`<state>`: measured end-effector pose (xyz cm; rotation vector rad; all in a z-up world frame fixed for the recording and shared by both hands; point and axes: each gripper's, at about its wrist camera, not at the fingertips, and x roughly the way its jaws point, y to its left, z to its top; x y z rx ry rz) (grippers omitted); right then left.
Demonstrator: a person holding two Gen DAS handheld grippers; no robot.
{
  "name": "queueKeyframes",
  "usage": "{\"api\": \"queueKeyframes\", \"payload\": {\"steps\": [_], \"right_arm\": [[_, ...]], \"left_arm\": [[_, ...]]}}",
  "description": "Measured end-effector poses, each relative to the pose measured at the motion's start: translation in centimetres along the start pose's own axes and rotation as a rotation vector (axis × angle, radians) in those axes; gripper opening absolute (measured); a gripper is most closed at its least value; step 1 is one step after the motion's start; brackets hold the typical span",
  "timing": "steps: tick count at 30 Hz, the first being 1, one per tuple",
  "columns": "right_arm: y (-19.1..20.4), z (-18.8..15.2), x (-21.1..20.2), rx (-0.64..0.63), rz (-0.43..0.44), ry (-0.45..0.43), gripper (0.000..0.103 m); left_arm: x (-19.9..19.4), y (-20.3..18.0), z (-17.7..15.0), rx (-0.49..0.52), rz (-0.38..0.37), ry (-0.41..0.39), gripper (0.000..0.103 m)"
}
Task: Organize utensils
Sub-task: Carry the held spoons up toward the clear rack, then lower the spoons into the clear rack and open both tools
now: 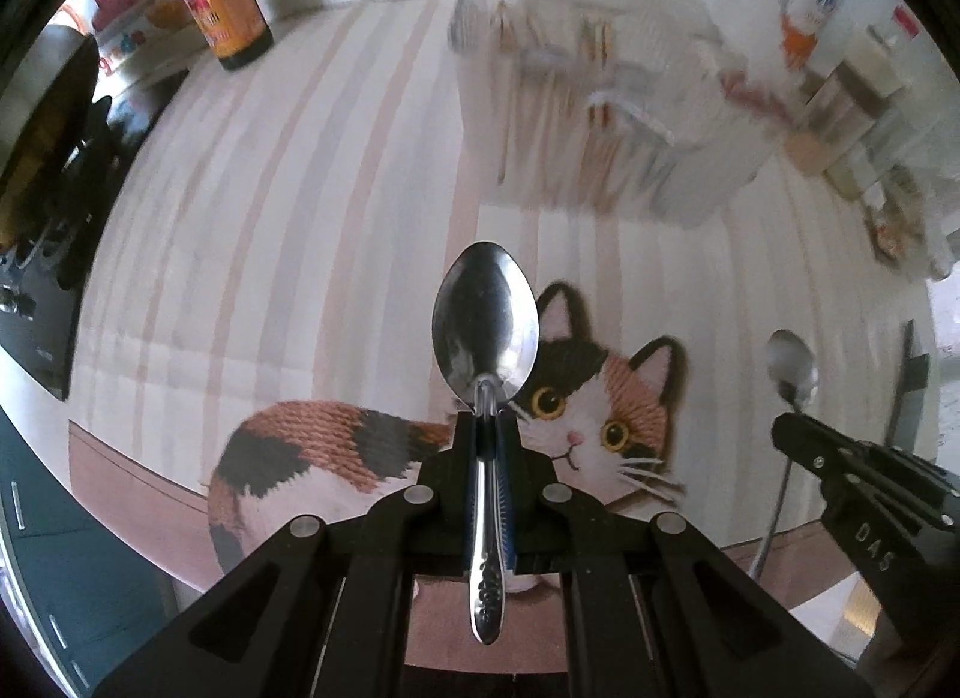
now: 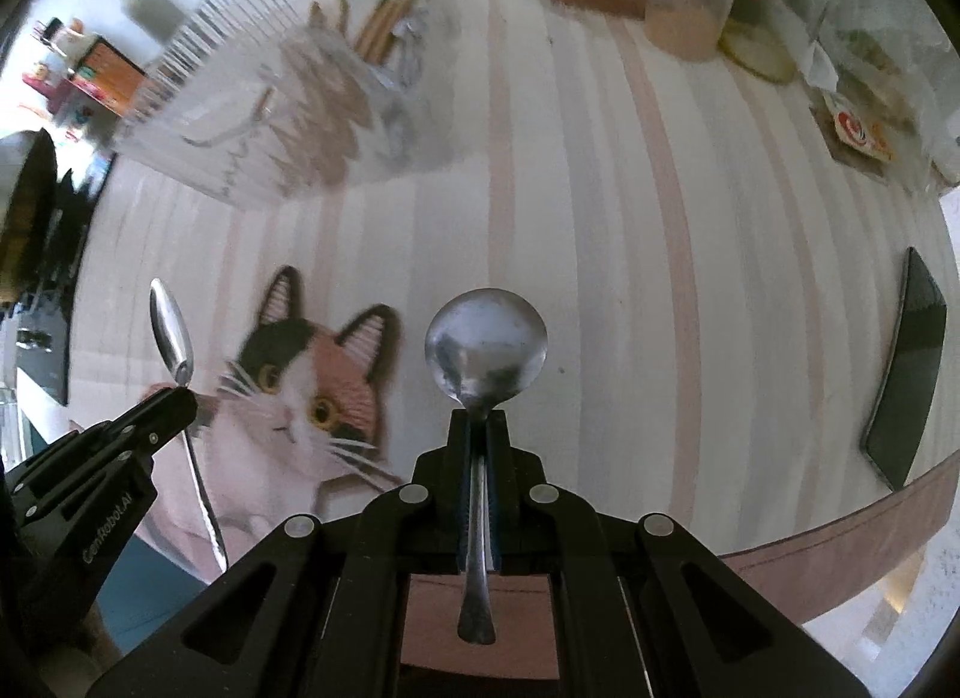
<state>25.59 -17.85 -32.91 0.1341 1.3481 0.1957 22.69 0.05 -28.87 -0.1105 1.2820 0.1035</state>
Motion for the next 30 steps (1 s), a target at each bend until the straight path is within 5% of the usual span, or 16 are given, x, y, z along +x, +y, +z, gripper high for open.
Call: {"api": "queueKeyframes", "payload": {"steps": [15,23,30], "right_arm": [[1.8,3.3,-11.4,-0.001,0.128,-0.223,0.004],[1.7,9.7,-15.6,0.018,0.173,-0.311,0.004],[1.9,16.6,-14.4,0.032,0.189,-0.285,0.004]], "left_arm": [[-12.2,0.0,3.5,0.015,-0.126,-0.223,0.004],[-15.8,-0.8,10.1,0.025,-0.211,-0.283,0.004],[-13.9,-0.8,17.3,0.018,-0.219,-0.248,0.004]]}}
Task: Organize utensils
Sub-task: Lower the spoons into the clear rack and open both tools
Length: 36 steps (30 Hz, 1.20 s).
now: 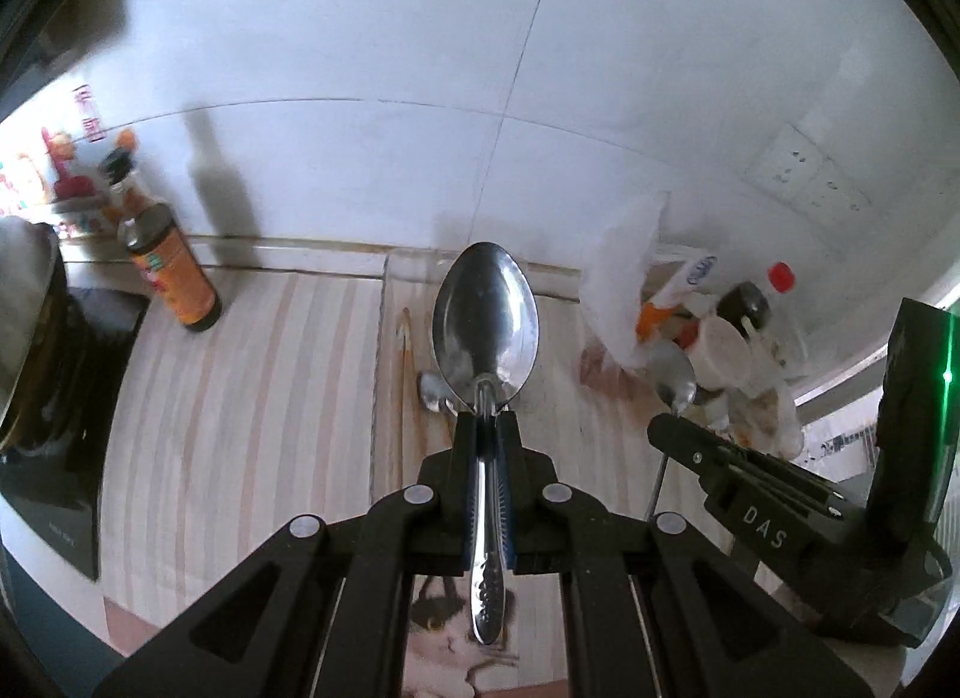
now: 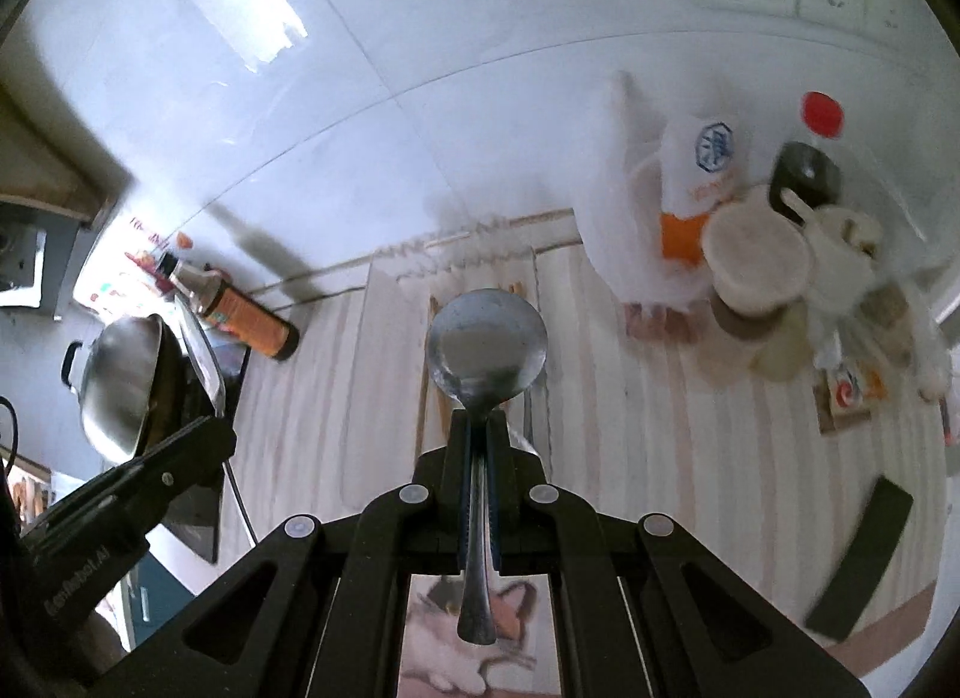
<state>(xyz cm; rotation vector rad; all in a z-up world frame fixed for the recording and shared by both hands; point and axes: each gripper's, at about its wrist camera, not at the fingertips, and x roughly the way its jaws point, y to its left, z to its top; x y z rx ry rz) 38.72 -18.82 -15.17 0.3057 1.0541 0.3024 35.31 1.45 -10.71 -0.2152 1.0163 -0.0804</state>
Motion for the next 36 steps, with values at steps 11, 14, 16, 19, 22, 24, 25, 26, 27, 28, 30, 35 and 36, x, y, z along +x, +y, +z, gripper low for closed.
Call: {"api": "queueKeyframes", "payload": {"steps": [11,14,16,19,22,24,25,26,27,28,30,35,36], "right_arm": [[-0.8,5.0,10.2,0.022,-0.018,0.118,0.004],[-1.1,5.4,12.6,0.02,-0.027,0.151,0.004],[-1.3,5.6,13.9,0.018,-0.03,0.167,0.004],[-1.3,5.6,15.0,0.008,-0.031,0.185,0.004],[-1.2,5.4,15.8,-0.001,-0.034,0.205,0.005],[-1.0,5.3,16.0,-0.005,-0.032,0.221,0.005],[-0.9,5.3,16.2,-0.004,-0.037,0.225,0.006],[-0.9,5.3,16.2,-0.002,-0.041,0.227,0.007],[-0.9,5.3,15.9,0.002,-0.04,0.226,0.012],[-0.9,5.2,15.6,0.004,-0.049,0.22,0.021],[-0.8,5.1,15.0,-0.002,-0.055,0.211,0.033],[-0.7,4.1,12.6,-0.043,-0.13,0.161,0.055],[-0.6,3.7,11.8,-0.067,-0.175,0.131,0.064]], "left_arm": [[11.5,1.8,5.3,-0.066,-0.002,0.208,0.004],[14.1,2.8,5.6,-0.092,-0.005,0.258,0.004],[15.3,3.5,5.6,-0.119,-0.024,0.289,0.004],[16.4,4.3,5.4,-0.149,-0.038,0.324,0.004],[16.7,4.6,5.2,-0.163,-0.046,0.343,0.004],[16.3,4.6,5.2,-0.164,-0.029,0.343,0.005],[16.1,4.7,5.2,-0.169,-0.032,0.338,0.005],[15.9,4.7,5.3,-0.17,-0.026,0.336,0.005],[15.7,4.8,5.3,-0.167,-0.01,0.334,0.006],[15.3,4.8,5.3,-0.166,0.005,0.332,0.006],[14.4,4.9,5.1,-0.166,0.016,0.319,0.01],[11.3,4.5,3.8,-0.086,0.18,0.196,0.076],[10.7,4.4,3.5,-0.067,0.221,0.163,0.08]]}}
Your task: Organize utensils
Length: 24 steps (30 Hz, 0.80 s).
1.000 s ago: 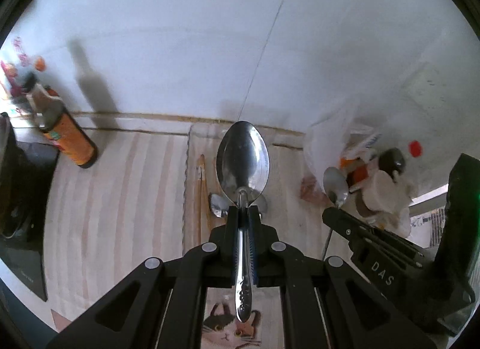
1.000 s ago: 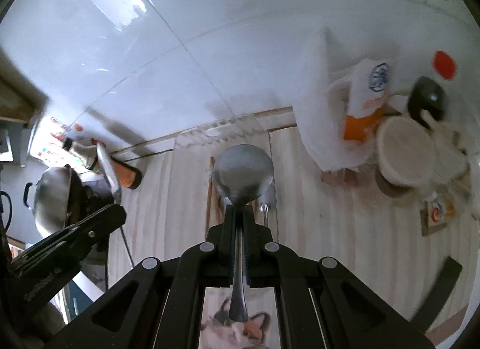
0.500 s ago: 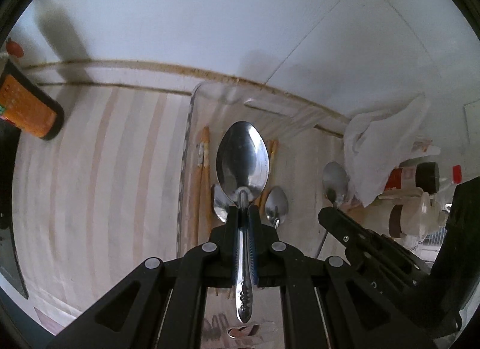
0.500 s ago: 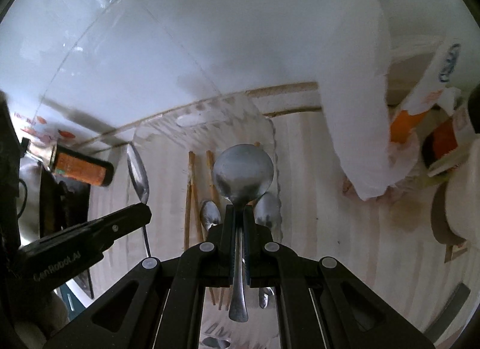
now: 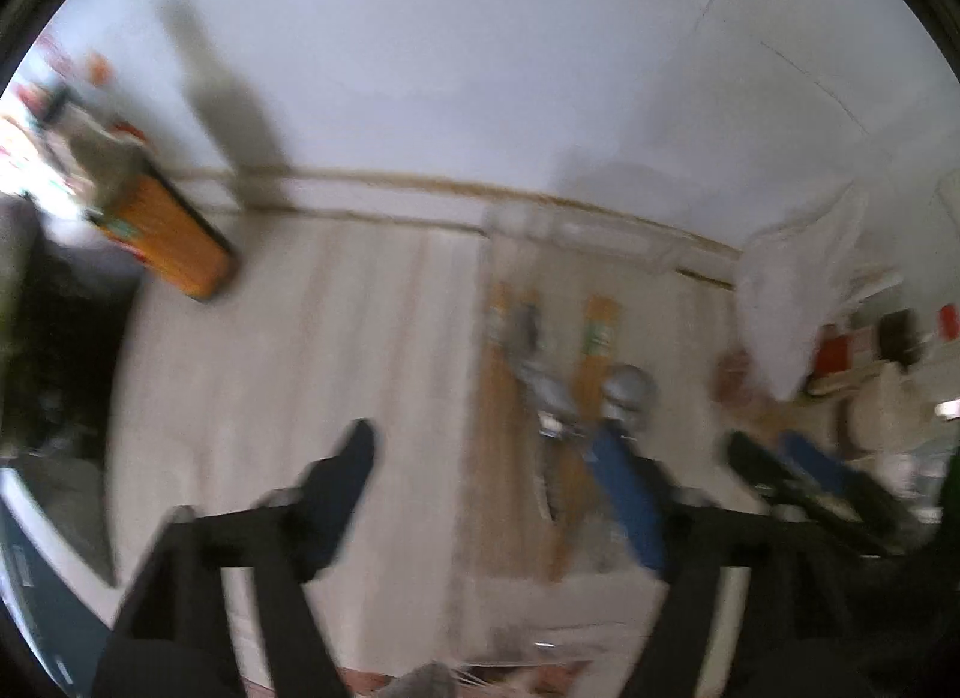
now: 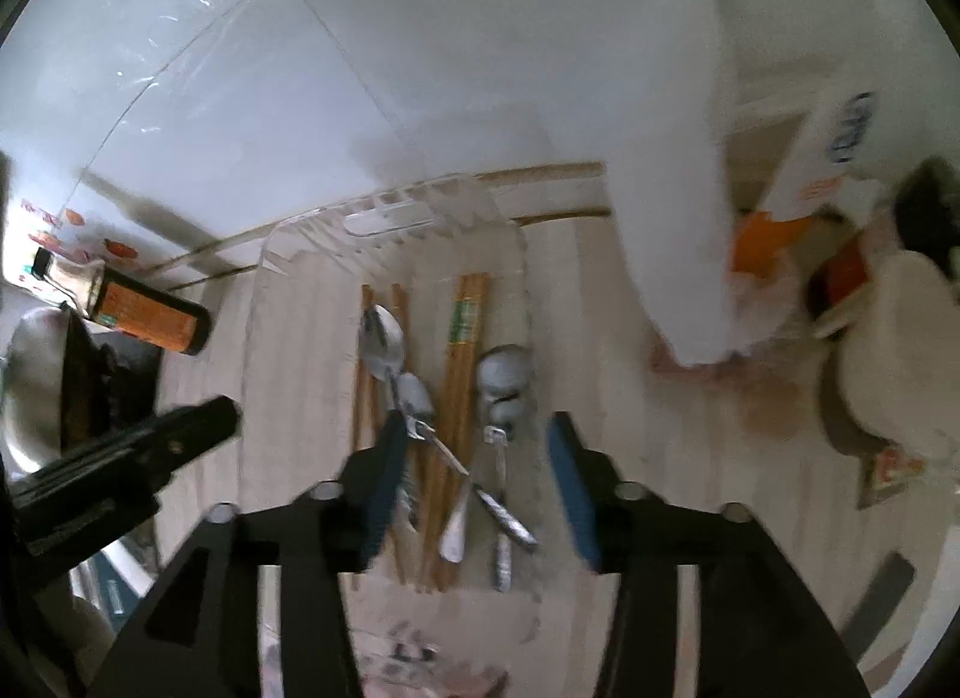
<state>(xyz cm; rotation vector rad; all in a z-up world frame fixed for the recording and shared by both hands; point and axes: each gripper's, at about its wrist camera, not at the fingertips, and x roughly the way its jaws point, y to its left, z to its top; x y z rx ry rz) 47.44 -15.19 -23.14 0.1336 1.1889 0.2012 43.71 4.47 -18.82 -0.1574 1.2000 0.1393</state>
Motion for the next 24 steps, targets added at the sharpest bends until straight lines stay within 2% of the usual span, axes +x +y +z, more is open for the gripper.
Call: {"api": "queueKeyframes", "payload": {"steps": [1,2,4,7,14,24], "right_arm": [[0.0,-0.3,-0.5,-0.011,-0.032,-0.021,0.071],[0.0,-0.8,-1.0,-0.026,-0.065,-0.042,0.073],[0.0,-1.9,-2.0,-0.053,-0.127,-0.076,0.087],[-0.3,-3.5,-3.0,-0.067,-0.168,-0.097,0.101],[-1.1,-6.5,-3.7,-0.075,-0.22,-0.111,0.103],[-1.9,-8.4,-4.8,-0.081,-0.206,-0.118,0.103]], "left_arm": [[-0.7,0.0,-0.7,0.018,0.036,-0.043,0.081],[-1.1,0.0,-1.3,0.027,0.056,-0.063,0.083],[-1.8,0.0,-2.4,0.047,0.107,-0.102,0.103],[-2.4,-0.1,-3.9,0.069,0.138,-0.135,0.103],[-2.2,0.0,-6.2,0.066,0.139,-0.128,0.103],[-3.1,-0.3,-8.6,0.034,0.138,-0.137,0.103]]}}
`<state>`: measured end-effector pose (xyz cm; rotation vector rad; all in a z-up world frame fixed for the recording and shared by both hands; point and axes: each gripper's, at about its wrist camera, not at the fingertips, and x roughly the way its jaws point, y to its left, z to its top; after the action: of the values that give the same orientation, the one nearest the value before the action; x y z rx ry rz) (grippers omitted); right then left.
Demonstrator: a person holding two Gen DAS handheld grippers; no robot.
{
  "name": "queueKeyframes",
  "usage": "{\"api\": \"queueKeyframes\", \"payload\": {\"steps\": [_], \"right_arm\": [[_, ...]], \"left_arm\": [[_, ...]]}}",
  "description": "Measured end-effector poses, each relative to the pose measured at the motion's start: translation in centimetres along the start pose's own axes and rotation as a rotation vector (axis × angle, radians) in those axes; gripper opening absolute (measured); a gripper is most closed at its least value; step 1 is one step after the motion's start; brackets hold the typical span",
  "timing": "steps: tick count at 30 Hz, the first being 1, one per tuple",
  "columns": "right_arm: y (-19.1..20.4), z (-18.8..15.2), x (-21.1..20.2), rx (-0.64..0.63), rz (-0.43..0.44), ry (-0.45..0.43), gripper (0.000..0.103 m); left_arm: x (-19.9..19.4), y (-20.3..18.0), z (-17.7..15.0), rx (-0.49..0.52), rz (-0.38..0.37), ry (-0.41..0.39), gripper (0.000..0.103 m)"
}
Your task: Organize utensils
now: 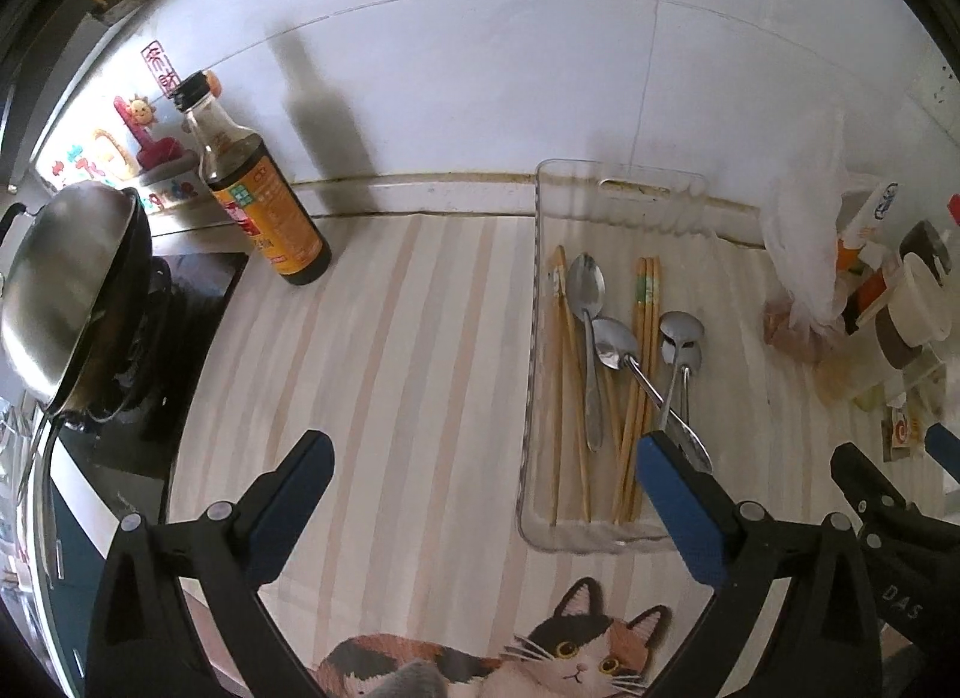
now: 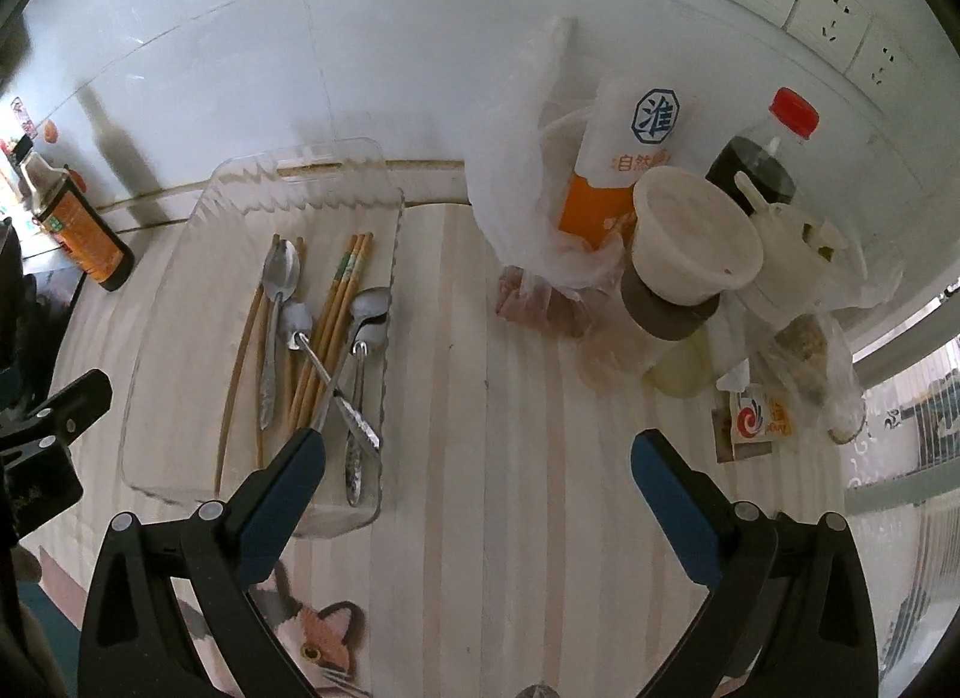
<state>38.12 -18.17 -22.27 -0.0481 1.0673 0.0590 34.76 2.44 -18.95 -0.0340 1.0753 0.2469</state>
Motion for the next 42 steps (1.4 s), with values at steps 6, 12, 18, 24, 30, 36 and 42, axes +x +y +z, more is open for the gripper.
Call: {"api": "queueKeyframes", "payload": {"steps": [6,12,18,24,30,36,42], "right_arm": [[-0.8,-0.5,-2.1,-0.001,0.034,-0.039,0.103],[-2.0,-1.3,-5.7,0.008,0.077,-0.082,0.103],[-3.3,-2.9,-11.4,0.042,0.113,-0.132,0.103],[-3.2,-5.0,-17.4,0.064,0.15,-0.173,0.103],[-2.0,-6.8,-22.6,0.081,0.185,-0.205,0.103],[-0.8,-8.7,-27.2,0.105,0.197,-0.244,0.103],[0.7,-10.2,-29.9,0.102,0.199,-0.265,0.103]], "left_arm": [[-2.5,0.0,-1.4,-0.026,-0.016,-0.025,0.103],[-6.3,0.3,-2.8,-0.032,-0.036,-0.07,0.103],[-11.6,1.1,-4.1,-0.032,-0.09,-0.122,0.103],[-17.3,2.5,-5.2,-0.009,-0.145,-0.191,0.103],[-22.2,4.7,-6.4,0.038,-0.222,-0.239,0.103],[-25.1,7.7,-7.4,0.039,-0.309,-0.249,0.103],[-26.3,9.6,-8.2,0.029,-0.379,-0.236,0.103]]}}
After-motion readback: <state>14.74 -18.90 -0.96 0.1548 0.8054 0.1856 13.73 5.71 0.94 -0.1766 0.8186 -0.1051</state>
